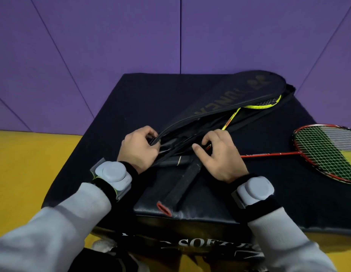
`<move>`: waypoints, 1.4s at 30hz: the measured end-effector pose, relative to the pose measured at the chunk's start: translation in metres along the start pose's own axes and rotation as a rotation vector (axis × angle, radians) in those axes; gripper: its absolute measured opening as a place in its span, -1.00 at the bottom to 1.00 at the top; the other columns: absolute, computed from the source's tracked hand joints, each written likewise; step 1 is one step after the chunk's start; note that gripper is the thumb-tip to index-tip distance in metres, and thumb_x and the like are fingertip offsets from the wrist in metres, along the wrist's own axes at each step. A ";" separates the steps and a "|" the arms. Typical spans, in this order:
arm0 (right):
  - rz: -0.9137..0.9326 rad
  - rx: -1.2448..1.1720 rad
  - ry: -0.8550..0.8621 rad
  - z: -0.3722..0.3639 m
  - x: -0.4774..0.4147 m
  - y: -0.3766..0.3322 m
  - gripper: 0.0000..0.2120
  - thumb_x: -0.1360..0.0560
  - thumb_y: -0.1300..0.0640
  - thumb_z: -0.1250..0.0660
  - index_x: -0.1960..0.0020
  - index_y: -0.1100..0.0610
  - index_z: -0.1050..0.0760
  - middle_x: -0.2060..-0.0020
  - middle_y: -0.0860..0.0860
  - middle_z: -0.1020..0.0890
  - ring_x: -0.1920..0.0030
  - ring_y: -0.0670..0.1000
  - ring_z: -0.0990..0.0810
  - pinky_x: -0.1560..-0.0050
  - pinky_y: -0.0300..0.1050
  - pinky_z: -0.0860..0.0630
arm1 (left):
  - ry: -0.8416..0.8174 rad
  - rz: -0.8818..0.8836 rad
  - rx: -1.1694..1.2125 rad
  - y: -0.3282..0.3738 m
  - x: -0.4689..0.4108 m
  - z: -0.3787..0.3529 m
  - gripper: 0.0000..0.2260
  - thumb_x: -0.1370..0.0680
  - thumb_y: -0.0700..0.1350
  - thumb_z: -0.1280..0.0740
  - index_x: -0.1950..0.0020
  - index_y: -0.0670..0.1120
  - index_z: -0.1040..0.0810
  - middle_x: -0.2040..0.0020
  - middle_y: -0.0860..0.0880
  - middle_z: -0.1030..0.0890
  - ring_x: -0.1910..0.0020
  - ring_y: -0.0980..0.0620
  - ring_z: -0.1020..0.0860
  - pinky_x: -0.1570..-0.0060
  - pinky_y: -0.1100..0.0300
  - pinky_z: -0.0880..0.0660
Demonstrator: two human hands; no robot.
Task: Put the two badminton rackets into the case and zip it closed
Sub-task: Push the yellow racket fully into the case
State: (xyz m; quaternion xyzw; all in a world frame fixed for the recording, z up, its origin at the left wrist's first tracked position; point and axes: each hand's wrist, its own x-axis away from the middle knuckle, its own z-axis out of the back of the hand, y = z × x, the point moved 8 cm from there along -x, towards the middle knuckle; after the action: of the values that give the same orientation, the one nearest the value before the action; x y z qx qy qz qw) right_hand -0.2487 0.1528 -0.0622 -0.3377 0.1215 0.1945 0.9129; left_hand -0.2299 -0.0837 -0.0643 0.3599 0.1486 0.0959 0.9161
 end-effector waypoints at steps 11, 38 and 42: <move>0.012 0.033 0.168 0.006 0.012 -0.017 -0.70 -0.58 -0.06 -0.31 0.00 0.19 -0.54 0.04 0.05 -0.53 -0.06 0.06 -0.45 -0.08 -0.08 -0.46 | -0.035 -0.113 0.003 -0.030 0.004 0.034 -0.76 -0.49 -0.19 -0.46 0.17 0.19 -0.61 0.13 0.19 -0.66 0.11 0.25 -0.62 0.01 0.35 -0.50; 0.254 0.207 -0.186 -0.041 0.067 -0.111 -0.07 -0.29 -0.63 -0.15 -0.34 0.06 -0.43 -0.34 0.02 -0.42 -0.52 0.07 -0.21 -0.47 0.20 -0.19 | 0.191 -0.103 0.164 -0.055 0.006 0.031 -0.98 -0.50 -0.01 -0.36 0.11 0.12 -0.54 0.20 0.19 -0.64 0.15 0.16 -0.62 0.13 0.25 -0.50; 0.220 0.228 -0.183 -0.048 0.070 -0.114 -0.17 -0.35 -0.56 -0.16 -0.32 0.05 -0.44 -0.34 0.02 -0.43 -0.54 0.09 -0.17 -0.48 0.26 -0.16 | 0.200 -0.122 0.152 -0.055 0.006 0.031 -0.99 -0.50 -0.01 -0.36 0.11 0.11 -0.54 0.21 0.17 -0.64 0.17 0.17 -0.62 0.15 0.26 -0.49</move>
State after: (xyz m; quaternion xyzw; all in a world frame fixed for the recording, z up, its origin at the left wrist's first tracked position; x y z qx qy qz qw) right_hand -0.1404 0.0612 -0.0575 -0.1976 0.0953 0.3080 0.9257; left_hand -0.2098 -0.1413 -0.0812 0.4072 0.2677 0.0639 0.8709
